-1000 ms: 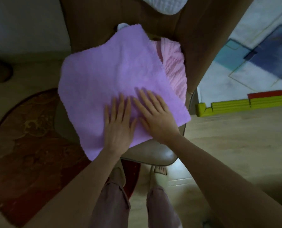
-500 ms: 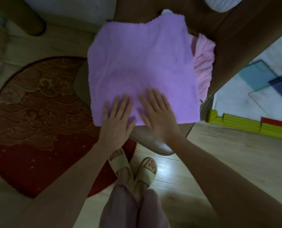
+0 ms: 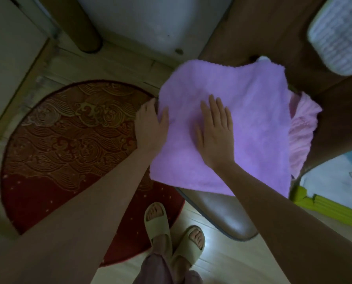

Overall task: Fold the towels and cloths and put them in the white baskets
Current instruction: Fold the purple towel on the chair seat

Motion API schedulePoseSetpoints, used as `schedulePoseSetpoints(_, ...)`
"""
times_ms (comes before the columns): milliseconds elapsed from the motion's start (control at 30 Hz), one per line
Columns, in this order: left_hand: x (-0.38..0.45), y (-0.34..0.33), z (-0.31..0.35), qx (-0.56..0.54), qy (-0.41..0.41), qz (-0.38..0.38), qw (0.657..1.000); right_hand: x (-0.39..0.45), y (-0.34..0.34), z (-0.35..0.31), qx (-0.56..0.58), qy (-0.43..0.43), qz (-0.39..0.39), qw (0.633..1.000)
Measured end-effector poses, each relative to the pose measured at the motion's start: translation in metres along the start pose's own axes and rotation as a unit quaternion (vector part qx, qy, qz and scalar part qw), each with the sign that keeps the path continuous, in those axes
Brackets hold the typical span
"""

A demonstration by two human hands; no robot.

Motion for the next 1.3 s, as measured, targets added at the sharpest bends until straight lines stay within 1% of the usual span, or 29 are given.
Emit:
schedulePoseSetpoints(33, 0.018, -0.003, 0.002, -0.012, 0.014, -0.015, 1.0, 0.013, -0.006, 0.001, 0.007, -0.01, -0.002, 1.0)
schedulePoseSetpoints(133, 0.06, -0.016, 0.018, 0.001, 0.016, -0.057, 0.998, 0.044, -0.019, 0.014, 0.038, -0.068, 0.003, 0.997)
schedulePoseSetpoints(233, 0.076, -0.021, 0.025, -0.044, 0.05, -0.083, 0.994, 0.065, -0.024, 0.029, 0.166, -0.14, 0.003, 0.976)
schedulePoseSetpoints(267, 0.076, -0.018, 0.03, -0.059, 0.033, -0.083, 0.994, 0.07, -0.022, 0.033, 0.202, -0.162, 0.01, 0.966)
schedulePoseSetpoints(300, 0.075, -0.016, 0.034, -0.068, -0.007, -0.081, 0.994, 0.075, -0.016, 0.036, 0.217, -0.174, 0.021, 0.96)
schedulePoseSetpoints(367, 0.066, -0.013, 0.045, -0.058, -0.121, -0.087, 0.987, 0.09, -0.003, 0.04, 0.213, -0.171, 0.04, 0.961)
schedulePoseSetpoints(433, 0.055, -0.016, 0.052, -0.019, -0.218, -0.111, 0.969, 0.112, -0.002, 0.042, 0.202, -0.138, 0.015, 0.969)
schedulePoseSetpoints(500, 0.041, -0.019, 0.063, 0.031, -0.31, -0.124, 0.942, 0.131, -0.013, 0.041, 0.2, -0.098, -0.055, 0.973)
schedulePoseSetpoints(567, 0.027, -0.017, 0.074, 0.061, -0.398, -0.124, 0.907, 0.142, -0.03, 0.04, 0.207, -0.082, -0.144, 0.964)
schedulePoseSetpoints(600, 0.024, -0.016, 0.077, 0.061, -0.431, -0.123, 0.892, 0.144, -0.039, 0.039, 0.209, -0.079, -0.183, 0.957)
schedulePoseSetpoints(633, 0.024, -0.015, 0.079, 0.061, -0.441, -0.13, 0.886, 0.145, -0.045, 0.04, 0.204, -0.079, -0.212, 0.952)
schedulePoseSetpoints(667, 0.029, -0.015, 0.078, 0.045, -0.422, -0.142, 0.894, 0.146, -0.047, 0.042, 0.188, -0.081, -0.228, 0.952)
schedulePoseSetpoints(700, 0.038, -0.012, 0.076, 0.014, -0.369, -0.151, 0.917, 0.147, -0.046, 0.045, 0.166, -0.084, -0.231, 0.955)
schedulePoseSetpoints(733, 0.052, -0.006, 0.071, -0.054, -0.286, -0.144, 0.946, 0.147, -0.044, 0.049, 0.145, -0.087, -0.223, 0.96)
schedulePoseSetpoints(767, 0.067, 0.005, 0.062, -0.142, -0.172, -0.125, 0.967, 0.145, -0.041, 0.052, 0.135, -0.094, -0.21, 0.964)
schedulePoseSetpoints(800, 0.079, 0.009, 0.048, -0.246, -0.031, -0.122, 0.961, 0.142, -0.038, 0.054, 0.137, -0.1, -0.195, 0.966)
schedulePoseSetpoints(833, 0.083, 0.003, 0.04, -0.326, 0.089, -0.15, 0.929, 0.14, -0.035, 0.053, 0.142, -0.101, -0.18, 0.968)
schedulePoseSetpoints(867, 0.085, -0.008, 0.039, -0.371, 0.155, -0.195, 0.894, 0.138, -0.032, 0.051, 0.146, -0.099, -0.164, 0.971)
schedulePoseSetpoints(900, 0.088, -0.013, 0.046, -0.358, 0.168, -0.232, 0.889, 0.137, -0.028, 0.049, 0.152, -0.096, -0.146, 0.973)
schedulePoseSetpoints(967, 0.091, -0.018, 0.05, -0.284, 0.173, -0.277, 0.901, 0.139, -0.021, 0.043, 0.173, -0.096, -0.106, 0.974)
schedulePoseSetpoints(1033, 0.094, -0.018, 0.05, -0.213, 0.16, -0.28, 0.922, 0.14, -0.018, 0.04, 0.197, -0.101, -0.077, 0.972)
schedulePoseSetpoints(1100, 0.099, -0.016, 0.051, -0.196, 0.136, -0.272, 0.932, 0.14, -0.018, 0.036, 0.229, -0.111, -0.057, 0.965)
schedulePoseSetpoints(1133, 0.102, -0.014, 0.051, -0.208, 0.133, -0.254, 0.935, 0.139, -0.017, 0.033, 0.249, -0.11, -0.045, 0.961)
schedulePoseSetpoints(1200, 0.113, -0.007, 0.044, -0.257, 0.146, -0.187, 0.937, 0.133, -0.016, 0.027, 0.271, -0.107, -0.029, 0.956)
schedulePoseSetpoints(1233, 0.12, -0.004, 0.038, -0.28, 0.159, -0.148, 0.935, 0.128, -0.017, 0.026, 0.252, -0.109, -0.032, 0.961)
schedulePoseSetpoints(1300, 0.133, 0.002, 0.026, -0.264, 0.162, -0.078, 0.948, 0.113, -0.021, 0.027, 0.143, -0.102, -0.047, 0.983)
Point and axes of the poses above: each hand's wrist, its own x-axis towards the middle knuckle, its own y-axis out of the back of the hand, z = x × y, the point moved 10 cm from there along x, towards the middle knuckle, and after that the axes turned 9 degrees about y, right-handed, at the moved point
